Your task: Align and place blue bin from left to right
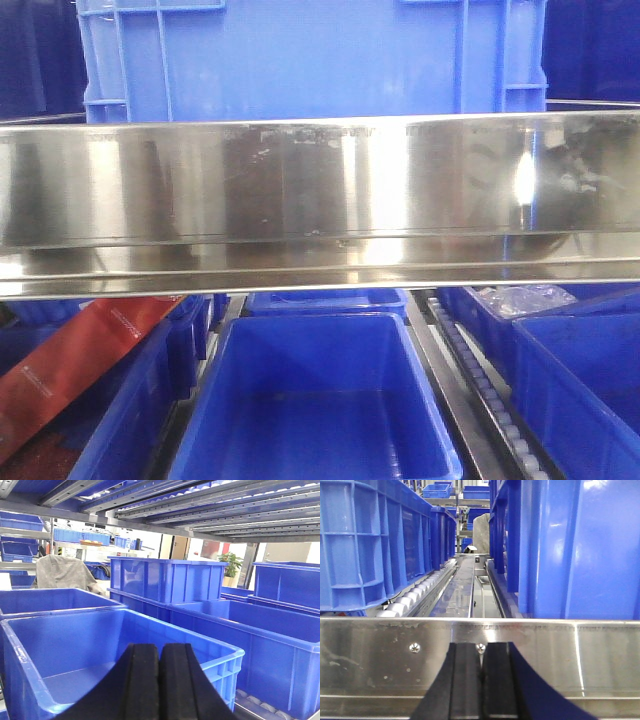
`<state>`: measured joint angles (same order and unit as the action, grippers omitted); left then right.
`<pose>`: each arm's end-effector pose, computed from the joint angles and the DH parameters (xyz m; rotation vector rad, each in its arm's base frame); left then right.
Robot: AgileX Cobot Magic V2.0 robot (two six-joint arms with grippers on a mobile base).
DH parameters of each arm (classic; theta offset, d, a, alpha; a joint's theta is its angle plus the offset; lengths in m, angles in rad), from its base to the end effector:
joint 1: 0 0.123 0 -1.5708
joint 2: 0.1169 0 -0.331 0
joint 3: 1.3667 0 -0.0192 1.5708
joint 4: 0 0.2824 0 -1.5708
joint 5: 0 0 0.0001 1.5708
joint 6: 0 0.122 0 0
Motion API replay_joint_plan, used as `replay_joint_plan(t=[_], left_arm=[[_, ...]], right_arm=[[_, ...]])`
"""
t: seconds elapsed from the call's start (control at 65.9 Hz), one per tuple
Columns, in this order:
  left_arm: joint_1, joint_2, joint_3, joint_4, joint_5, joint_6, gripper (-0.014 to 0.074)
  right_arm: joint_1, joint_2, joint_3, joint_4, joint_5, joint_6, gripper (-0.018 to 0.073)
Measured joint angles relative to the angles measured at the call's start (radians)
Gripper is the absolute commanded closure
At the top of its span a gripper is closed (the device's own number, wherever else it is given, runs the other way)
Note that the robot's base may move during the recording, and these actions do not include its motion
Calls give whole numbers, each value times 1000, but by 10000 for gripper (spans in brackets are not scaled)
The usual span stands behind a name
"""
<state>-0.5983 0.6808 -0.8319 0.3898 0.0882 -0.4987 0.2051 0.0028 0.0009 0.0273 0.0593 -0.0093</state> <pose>0.1339 -0.0863 0.4642 0.3200 1.4017 -0.5611 0.0716 0.0151 0.2081 -0.1460 1.5424 0.1779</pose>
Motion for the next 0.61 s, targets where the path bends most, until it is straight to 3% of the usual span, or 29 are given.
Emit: replay_joint_plan(t=[0.091,0.152,0.258,0.334,0.44,0.607], left_arm=[[2,-9,2,-10,21,12,707],[21,-21,13,-48,31,72,707],[107,-75,75,-204,37,340,707],[190,-131,140,-294,15,452,707],[293,-209,255,-339,-45,508,707],[426,-340,433,-352,-57,524,707]], right_arm=[[0,0,0,1,0,0,643],[0,0,0,1,0,0,643],[0,0,0,1,0,0,643],[0,0,0,1,0,0,643],[0,0,0,1,0,0,643],[0,0,0,1,0,0,643]])
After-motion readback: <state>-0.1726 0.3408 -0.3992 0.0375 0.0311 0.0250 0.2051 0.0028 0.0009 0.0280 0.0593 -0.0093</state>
